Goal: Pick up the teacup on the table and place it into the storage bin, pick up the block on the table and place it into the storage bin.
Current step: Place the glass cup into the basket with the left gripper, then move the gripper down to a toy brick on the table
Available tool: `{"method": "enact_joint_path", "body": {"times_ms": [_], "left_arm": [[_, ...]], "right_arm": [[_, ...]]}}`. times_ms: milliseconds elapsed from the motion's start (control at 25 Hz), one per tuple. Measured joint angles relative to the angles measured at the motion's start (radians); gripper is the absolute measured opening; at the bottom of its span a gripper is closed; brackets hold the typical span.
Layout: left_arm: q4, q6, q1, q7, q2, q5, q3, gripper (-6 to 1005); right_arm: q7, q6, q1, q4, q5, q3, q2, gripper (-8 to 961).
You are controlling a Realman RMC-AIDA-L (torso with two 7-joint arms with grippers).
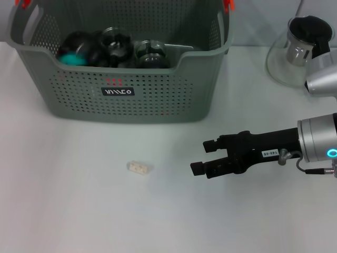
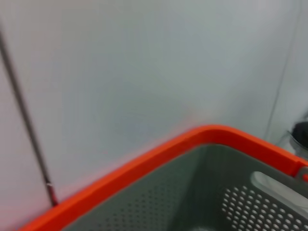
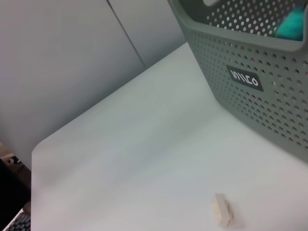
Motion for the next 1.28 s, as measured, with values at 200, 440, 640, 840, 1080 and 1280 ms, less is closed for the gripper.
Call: {"method": "enact_joint_path", "body": {"times_ms": [200,440,640,840,1080,1280], "left_arm": [[0.157,0.134,0.044,-0.017,-0.003,-0.066,-0.079,679],[0.375,0.528,0.149,0.033,-0.014,-0.355,-0.132,883],[0.433,0.731,0.222,0.123,-0.057,-0.426,-0.114,944],[0.462,0.772,0.324,0.204,-0.105,-0.402,-0.003,945],[0.426,0.727,0.376,0.252,-0.168,-0.266,0.102,938],[0.343,0.6,0.392,0.31,-0.206,-0.148,0.186,933]], "right_arm": [[-0.004,0.001,-0.005,-0.001,0.0,0.0,0.0,942],[-0.013,0.007,-0.008,0.005,0.0,0.006,-0.003,941],[-0.015,0.008,-0.008,0.007,0.0,0.009,-0.003,941],[-0.016,0.009,-0.011,0.011,0.0,0.01,-0.003,942],[-0.016,0.01,-0.014,0.012,0.0,0.013,-0.005,942],[-0.016,0.006,-0.013,0.008,0.0,0.021,-0.01,942]]}}
